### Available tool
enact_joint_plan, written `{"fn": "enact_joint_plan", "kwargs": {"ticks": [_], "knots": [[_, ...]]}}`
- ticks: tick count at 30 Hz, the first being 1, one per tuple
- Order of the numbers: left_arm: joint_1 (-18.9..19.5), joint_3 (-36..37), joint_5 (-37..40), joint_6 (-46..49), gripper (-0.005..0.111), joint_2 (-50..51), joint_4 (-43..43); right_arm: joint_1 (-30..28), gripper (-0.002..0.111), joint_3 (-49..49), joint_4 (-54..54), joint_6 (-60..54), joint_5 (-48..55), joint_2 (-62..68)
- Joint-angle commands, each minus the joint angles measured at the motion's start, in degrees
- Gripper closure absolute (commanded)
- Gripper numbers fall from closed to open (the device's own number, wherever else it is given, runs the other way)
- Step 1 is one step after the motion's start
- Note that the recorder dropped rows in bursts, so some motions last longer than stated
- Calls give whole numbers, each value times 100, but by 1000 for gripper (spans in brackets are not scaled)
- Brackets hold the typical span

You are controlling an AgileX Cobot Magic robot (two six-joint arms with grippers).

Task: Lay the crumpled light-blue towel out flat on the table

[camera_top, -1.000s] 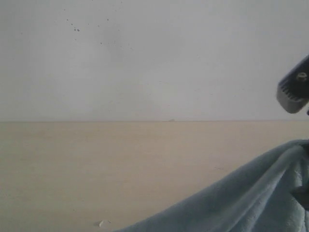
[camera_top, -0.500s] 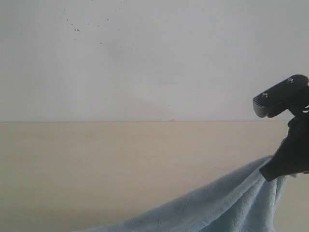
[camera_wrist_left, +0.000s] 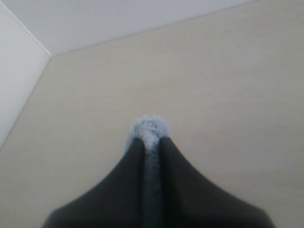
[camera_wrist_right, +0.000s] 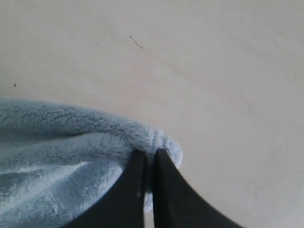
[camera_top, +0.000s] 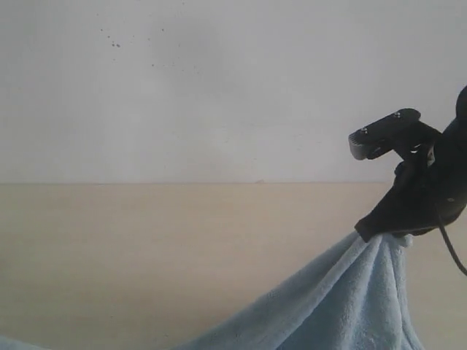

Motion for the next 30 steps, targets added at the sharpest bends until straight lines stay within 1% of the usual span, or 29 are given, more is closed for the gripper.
{"fn": "enact_joint_plan", "kwargs": {"ticks": [1, 2, 3, 4, 5, 7, 9, 12, 15, 18, 20, 22, 23, 25, 27, 29, 30], "knots": [[812, -329, 1469, -88, 103, 359, -79, -283, 108, -76, 1233, -850, -5, 10], [1092, -358, 2166, -178, 103, 369, -79, -373, 108, -76, 1636, -1116, -38, 10], [1348, -387, 2653, -262, 103, 396, -79, -455, 108, -76, 1993, -1335, -66, 10], [1561, -412, 3159, -261, 103, 428, -79, -516, 108, -76, 2228, -1504, -80, 10], [1867, -442, 3862, -261, 103, 493, -79, -586, 108, -76, 2428, -1645, -80, 10], [2293, -451, 4813, -273, 103, 595, -79, -669, 108, -76, 2615, -1810, -80, 10], [2653, -451, 5431, -303, 103, 719, -79, -683, 108, -76, 2629, -1893, -80, 10], [3077, -451, 5487, -303, 103, 894, -79, -683, 108, -76, 2629, -1933, -173, 10], [3398, -464, 5027, -303, 103, 943, 11, -683, 108, -76, 2629, -1933, -479, 10], [3449, -642, 4645, -259, 103, 1011, 11, -683, 108, -132, 2629, -1881, -727, 147], [3437, -770, 4745, -249, 102, 1080, 89, -683, 108, -245, 2632, -1812, -695, 285], [3423, -940, 4833, -244, 95, 1179, 165, -683, 108, -355, 2642, -1781, -721, 451], [3423, -1057, 4833, -244, 87, 1240, 229, -683, 108, -432, 2642, -1781, -761, 509], [3423, -1322, 4764, -244, 65, 1373, 415, -683, 108, -674, 2642, -1771, -872, 655], [3423, -1672, 4534, -321, 39, 1551, 405, -683, 108, -998, 2654, -1771, -860, 780], [3423, -1881, 4286, -492, 23, 1639, 337, -683, 108, -1363, 2695, -1771, -718, 898], [3423, -1921, 4091, -619, 22, 1650, 289, -683, 108, -1562, 2726, -1771, -621, 941]]}}
